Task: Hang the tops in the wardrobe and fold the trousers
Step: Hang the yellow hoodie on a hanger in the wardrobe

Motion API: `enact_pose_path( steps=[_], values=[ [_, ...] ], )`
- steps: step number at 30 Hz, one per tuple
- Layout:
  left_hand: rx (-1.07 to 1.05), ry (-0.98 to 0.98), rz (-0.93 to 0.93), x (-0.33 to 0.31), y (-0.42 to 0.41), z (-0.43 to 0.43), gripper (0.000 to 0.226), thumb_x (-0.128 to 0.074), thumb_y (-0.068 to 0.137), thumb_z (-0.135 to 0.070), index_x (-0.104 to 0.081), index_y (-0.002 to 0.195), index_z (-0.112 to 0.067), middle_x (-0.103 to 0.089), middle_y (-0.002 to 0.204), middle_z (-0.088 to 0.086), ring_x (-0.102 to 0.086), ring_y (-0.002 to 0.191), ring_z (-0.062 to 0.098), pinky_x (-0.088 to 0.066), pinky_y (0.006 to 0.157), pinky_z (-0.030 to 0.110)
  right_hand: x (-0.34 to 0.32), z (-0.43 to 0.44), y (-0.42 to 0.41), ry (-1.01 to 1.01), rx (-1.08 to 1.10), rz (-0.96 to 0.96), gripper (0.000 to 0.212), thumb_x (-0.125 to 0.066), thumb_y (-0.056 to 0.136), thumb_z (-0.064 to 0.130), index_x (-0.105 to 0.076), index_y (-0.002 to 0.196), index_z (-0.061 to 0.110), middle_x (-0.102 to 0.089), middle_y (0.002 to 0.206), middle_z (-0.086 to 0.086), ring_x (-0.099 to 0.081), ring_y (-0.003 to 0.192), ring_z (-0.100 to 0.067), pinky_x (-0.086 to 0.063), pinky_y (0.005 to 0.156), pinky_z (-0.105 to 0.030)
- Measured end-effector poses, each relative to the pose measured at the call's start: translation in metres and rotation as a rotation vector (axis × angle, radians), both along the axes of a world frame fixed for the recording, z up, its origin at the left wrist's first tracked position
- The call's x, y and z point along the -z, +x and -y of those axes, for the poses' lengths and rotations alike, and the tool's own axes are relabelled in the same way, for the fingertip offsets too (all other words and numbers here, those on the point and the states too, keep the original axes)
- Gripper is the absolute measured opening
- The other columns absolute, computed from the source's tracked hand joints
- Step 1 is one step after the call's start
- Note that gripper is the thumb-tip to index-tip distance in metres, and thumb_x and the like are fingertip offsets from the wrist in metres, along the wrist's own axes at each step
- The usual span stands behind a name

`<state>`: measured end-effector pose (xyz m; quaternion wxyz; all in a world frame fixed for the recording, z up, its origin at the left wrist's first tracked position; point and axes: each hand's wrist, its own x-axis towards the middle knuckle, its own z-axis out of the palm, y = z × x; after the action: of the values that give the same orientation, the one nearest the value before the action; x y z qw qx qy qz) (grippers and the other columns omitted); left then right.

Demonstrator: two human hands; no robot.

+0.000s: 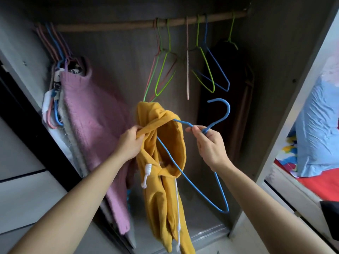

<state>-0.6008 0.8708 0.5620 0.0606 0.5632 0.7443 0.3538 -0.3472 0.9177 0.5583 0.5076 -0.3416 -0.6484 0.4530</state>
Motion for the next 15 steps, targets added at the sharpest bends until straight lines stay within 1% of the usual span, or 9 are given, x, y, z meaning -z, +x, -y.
enact_pose_path(
  steps=[2,4,5,7,9,11,12,13,15],
  values=[
    [0.027,-0.112,0.093,0.008,0.005,-0.002,0.017,-0.051,0.098,-0.030,-0.059,0.109,-0.020,-0.068,0.105,0.009,-0.062,0.105,0.033,-0.045,0.083,0.035,0.002,0.001,0.001,-0.004,0.046,-0.008,0.029,-0.049,0.104,0.037,-0.075,0.094,0.031,-0.045,0.056,-0.006,-0.039,0.052,-0.025,-0.033,0.052,-0.039],
    [0.054,-0.187,0.159,0.015,0.008,-0.001,0.028,-0.054,0.088,-0.049,-0.056,0.104,-0.026,-0.066,0.101,0.002,-0.063,0.101,0.027,-0.046,0.083,0.034,0.005,0.002,0.004,0.005,0.084,-0.003,0.026,-0.050,0.104,0.036,-0.075,0.096,0.031,-0.053,0.056,0.005,-0.048,0.053,-0.013,-0.039,0.056,-0.035],
    [0.054,-0.205,0.133,0.018,0.008,-0.001,0.035,-0.061,0.081,-0.055,-0.057,0.102,-0.027,-0.067,0.099,0.000,-0.063,0.098,0.024,-0.048,0.084,0.034,0.007,0.003,0.007,0.018,0.097,0.009,0.025,-0.051,0.103,0.036,-0.074,0.096,0.032,-0.057,0.057,0.010,-0.051,0.054,-0.007,-0.041,0.058,-0.030],
    [-0.008,-0.188,-0.010,0.025,0.008,-0.003,0.032,-0.074,0.079,-0.046,-0.062,0.098,-0.024,-0.070,0.094,0.002,-0.065,0.093,0.027,-0.051,0.081,0.036,0.010,0.004,0.011,0.044,0.104,0.068,0.024,-0.050,0.103,0.035,-0.074,0.098,0.032,-0.059,0.057,0.005,-0.052,0.053,-0.011,-0.041,0.055,-0.028],
    [-0.104,-0.049,-0.070,0.027,0.011,-0.007,0.014,-0.070,0.086,-0.031,-0.064,0.083,-0.019,-0.072,0.086,0.011,-0.066,0.090,0.040,-0.048,0.073,0.038,0.011,0.003,0.018,0.037,0.075,0.175,0.026,-0.049,0.104,0.035,-0.073,0.097,0.030,-0.048,0.049,0.004,-0.042,0.045,-0.011,-0.034,0.047,-0.025],
    [-0.140,0.048,-0.053,0.023,0.017,-0.010,0.016,-0.066,0.087,-0.019,-0.060,0.072,-0.018,-0.071,0.079,0.013,-0.064,0.084,0.043,-0.046,0.069,0.038,0.010,-0.002,0.025,-0.007,0.042,0.348,0.032,-0.050,0.103,0.035,-0.075,0.096,0.016,-0.041,0.045,0.009,-0.035,0.043,-0.006,-0.029,0.045,-0.018],
    [-0.134,0.062,-0.053,0.020,0.019,-0.011,0.010,-0.063,0.084,-0.012,-0.063,0.075,-0.016,-0.072,0.080,0.012,-0.064,0.085,0.042,-0.047,0.070,0.038,0.010,-0.004,0.030,-0.020,0.020,0.471,0.034,-0.051,0.102,0.034,-0.074,0.097,0.009,-0.042,0.047,0.008,-0.036,0.043,-0.006,-0.030,0.045,-0.018],
    [-0.118,0.062,-0.061,0.016,0.021,-0.012,0.013,-0.061,0.080,-0.006,-0.069,0.084,-0.015,-0.073,0.085,0.010,-0.065,0.088,0.041,-0.050,0.074,0.038,0.009,-0.005,0.034,-0.023,-0.006,0.596,0.033,-0.053,0.101,0.034,-0.075,0.097,0.010,-0.047,0.050,0.008,-0.039,0.044,-0.007,-0.033,0.047,-0.020],
    [-0.095,0.061,-0.083,0.009,0.023,-0.016,0.036,-0.057,0.073,0.000,-0.074,0.100,-0.018,-0.075,0.094,0.009,-0.065,0.093,0.039,-0.053,0.081,0.038,0.004,-0.003,0.044,-0.017,-0.057,0.744,0.027,-0.055,0.099,0.033,-0.078,0.096,0.020,-0.060,0.057,0.008,-0.049,0.049,-0.008,-0.040,0.052,-0.020]
  ],
)
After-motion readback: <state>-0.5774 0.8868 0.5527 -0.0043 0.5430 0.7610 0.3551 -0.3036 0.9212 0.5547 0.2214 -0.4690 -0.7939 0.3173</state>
